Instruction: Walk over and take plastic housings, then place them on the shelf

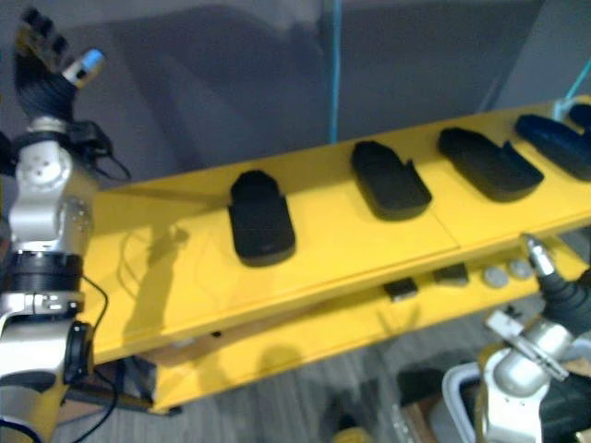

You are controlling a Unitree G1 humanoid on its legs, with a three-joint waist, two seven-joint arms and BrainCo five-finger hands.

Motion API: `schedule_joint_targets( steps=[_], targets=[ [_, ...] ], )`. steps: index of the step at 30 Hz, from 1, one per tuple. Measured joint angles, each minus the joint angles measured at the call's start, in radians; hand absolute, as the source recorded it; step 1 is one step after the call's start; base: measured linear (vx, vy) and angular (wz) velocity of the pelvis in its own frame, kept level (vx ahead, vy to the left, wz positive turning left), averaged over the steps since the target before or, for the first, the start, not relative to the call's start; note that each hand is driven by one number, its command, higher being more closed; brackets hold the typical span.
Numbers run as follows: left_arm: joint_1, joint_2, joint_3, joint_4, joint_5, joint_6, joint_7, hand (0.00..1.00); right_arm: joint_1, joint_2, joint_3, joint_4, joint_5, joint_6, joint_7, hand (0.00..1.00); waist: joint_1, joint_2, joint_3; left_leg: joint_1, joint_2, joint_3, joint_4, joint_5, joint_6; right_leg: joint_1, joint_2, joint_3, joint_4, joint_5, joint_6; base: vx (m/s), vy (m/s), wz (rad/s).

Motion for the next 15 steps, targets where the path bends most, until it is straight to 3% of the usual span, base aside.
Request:
schedule_joint_targets(
  steps=[6,8,12,15],
  targets=[
    [0.279,-0.094,0.144,-0.279,-0.003,-0.05,0.005,0.0,-0.018,0.037,0.071,-0.001,0.04,0.056,0.056,0.0,0.029,0.017,-0.011,0.002,-0.005,-0.035,-0.043,0.038,-0.001,-0.001,-0.002,-0.035,-0.001,0.0,0.0,-0.04,-0.031,0.17],
    [0.455,-0.179,0.194,-0.417,0.007,-0.092,0.003,0.0,-0.016,0.058,0.07,-0.004,0.038,0.099,0.079,0.0,0.055,0.017,-0.011,0.001,-0.004,-0.04,-0.043,0.04,-0.001,0.002,-0.002,-0.043,-0.002,0.001,0.0,-0.01,-0.036,0.09],
    [0.721,-0.325,0.195,-0.582,0.12,-0.16,-0.023,0.0,0.004,0.084,0.07,-0.004,0.035,0.144,0.143,0.0,0.086,0.005,-0.014,-0.005,-0.009,-0.075,-0.043,0.043,0.0,0.014,-0.008,-0.081,-0.01,-0.004,0.004,0.0,-0.016,0.25],
    [0.814,-0.362,0.202,-0.635,0.147,-0.188,-0.041,0.0,0.023,0.096,0.066,-0.004,0.04,0.158,0.169,0.0,0.106,-0.008,-0.021,-0.016,-0.01,-0.091,-0.043,0.044,0.0,0.012,-0.01,-0.095,-0.01,-0.007,0.004,0.01,-0.002,0.17]
  ],
)
